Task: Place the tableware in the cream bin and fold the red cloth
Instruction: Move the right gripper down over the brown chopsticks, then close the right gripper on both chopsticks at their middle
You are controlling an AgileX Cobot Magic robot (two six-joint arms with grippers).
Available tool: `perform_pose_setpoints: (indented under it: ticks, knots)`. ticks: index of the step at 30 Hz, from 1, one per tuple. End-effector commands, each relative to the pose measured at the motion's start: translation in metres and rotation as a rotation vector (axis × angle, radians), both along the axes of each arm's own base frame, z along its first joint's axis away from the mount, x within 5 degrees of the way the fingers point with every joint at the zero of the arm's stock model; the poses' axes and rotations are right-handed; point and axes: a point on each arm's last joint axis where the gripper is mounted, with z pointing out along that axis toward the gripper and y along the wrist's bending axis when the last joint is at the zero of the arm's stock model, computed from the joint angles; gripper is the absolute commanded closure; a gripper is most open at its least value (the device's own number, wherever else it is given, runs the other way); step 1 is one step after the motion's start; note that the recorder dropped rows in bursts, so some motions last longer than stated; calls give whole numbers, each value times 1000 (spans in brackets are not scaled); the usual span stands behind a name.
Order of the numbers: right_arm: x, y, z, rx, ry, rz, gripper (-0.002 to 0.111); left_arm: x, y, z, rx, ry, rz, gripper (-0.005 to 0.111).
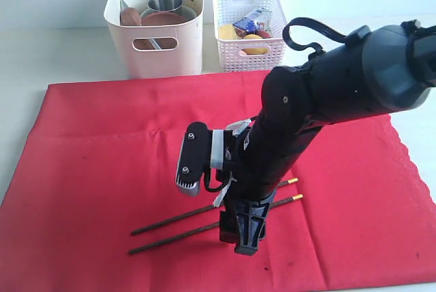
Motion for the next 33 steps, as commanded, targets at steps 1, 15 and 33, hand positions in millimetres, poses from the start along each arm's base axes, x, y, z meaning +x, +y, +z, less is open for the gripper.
perform_pose_setpoints:
  ticks: [1, 15, 33]
  knots:
    - [7, 9, -5, 4, -17, 30, 35, 0, 0, 0, 10, -3, 1, 106]
    - [13, 12, -24, -72, -9, 96, 73, 0, 0, 0, 10, -3, 1, 106]
    - [9, 7, -21, -115, 27, 129, 96, 0, 0, 0, 10, -3, 1, 106]
